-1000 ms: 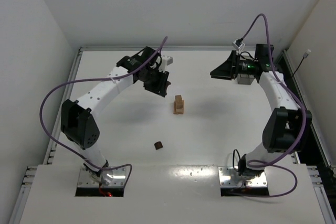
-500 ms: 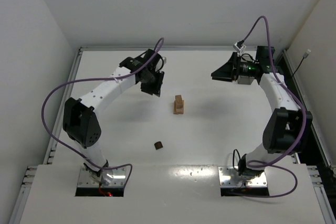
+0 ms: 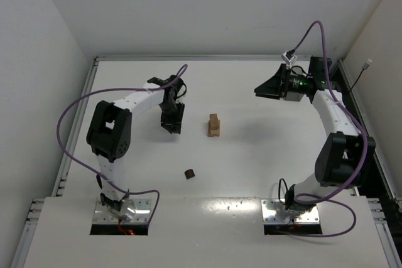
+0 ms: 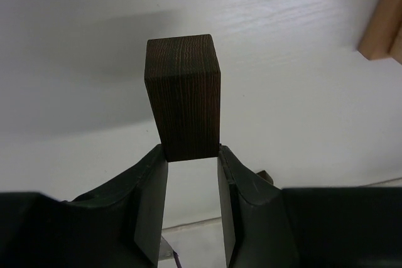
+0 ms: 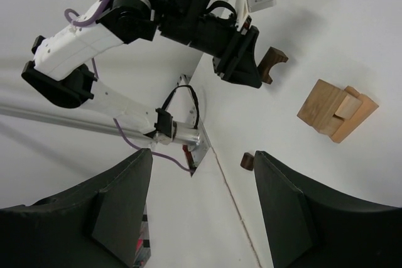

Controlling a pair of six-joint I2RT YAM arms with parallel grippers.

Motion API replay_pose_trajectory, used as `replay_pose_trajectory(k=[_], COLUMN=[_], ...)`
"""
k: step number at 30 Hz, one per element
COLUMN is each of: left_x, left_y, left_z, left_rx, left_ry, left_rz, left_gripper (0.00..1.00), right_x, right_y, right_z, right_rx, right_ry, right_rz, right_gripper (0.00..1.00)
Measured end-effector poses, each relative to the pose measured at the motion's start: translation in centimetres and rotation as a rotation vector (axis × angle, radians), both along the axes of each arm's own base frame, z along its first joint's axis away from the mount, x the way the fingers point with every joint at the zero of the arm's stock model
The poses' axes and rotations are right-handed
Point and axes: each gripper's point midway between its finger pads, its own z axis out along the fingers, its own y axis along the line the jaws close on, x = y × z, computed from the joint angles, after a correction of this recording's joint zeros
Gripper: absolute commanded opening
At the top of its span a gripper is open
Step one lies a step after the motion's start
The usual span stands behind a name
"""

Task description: Build the wood block tower

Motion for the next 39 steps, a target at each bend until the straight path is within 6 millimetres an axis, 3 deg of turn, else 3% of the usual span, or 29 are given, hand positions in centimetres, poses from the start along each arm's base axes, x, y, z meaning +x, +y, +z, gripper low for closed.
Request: replay_pose_trajectory(k=[10,12,13,14,15,17,23,26,29,34,39], left_x=[0.5,0.6,0.7,0.7,0.9,1.0,1.4,1.4,1.5,3.4,4.6], left_y=[0.3,0.2,0.2,0.2,0.1,0.0,-0.1,-0.1,0.0,-0.8,-1.3], left_z=[-3.0,-3.1,-3.1,-3.2,-3.2,-3.2,-3.5,-3.8,-3.0,-0.9,-0.6], left_rx=[0.034,0.034,0.033,0.033,0.030,0.028,0.022,0.007,0.004,-0.022,-0.035], left_ry=[0.044,0.041,0.038,0.036,0.032,0.026,0.005,-0.027,-0.085,-0.223,-0.279], left_rz=[0.019,0.023,0.024,0.024,0.030,0.031,0.031,0.036,0.043,0.042,0.040], left_gripper=[0.00,0.15,0.35,0.45,0.62,0.75,0.77,0.66,0.57,0.56,0.53], right_x=[0.0,0.0,0.0,0.0,0.0,0.0,0.0,0.0,-0.2,-0.2,-0.3], right_y=[0.0,0.0,0.0,0.0,0.0,0.0,-0.1,0.0,0.0,0.0,0.0], right_z=[0.0,0.0,0.0,0.0,0.0,0.0,0.0,-0.3,-0.6,-0.6,-0.6], right_rx=[0.001,0.001,0.001,0.001,0.001,0.001,0.001,0.002,0.004,0.006,0.007], right_ry=[0.002,0.003,0.003,0.003,0.003,0.003,-0.001,0.002,0.012,0.014,0.014], right_rz=[-0.002,-0.002,-0.002,-0.002,-0.002,-0.002,-0.001,-0.001,-0.001,0.002,0.002], right_gripper=[0.64,0.64,0.64,0.64,0.64,0.64,0.64,0.64,0.64,0.64,0.64])
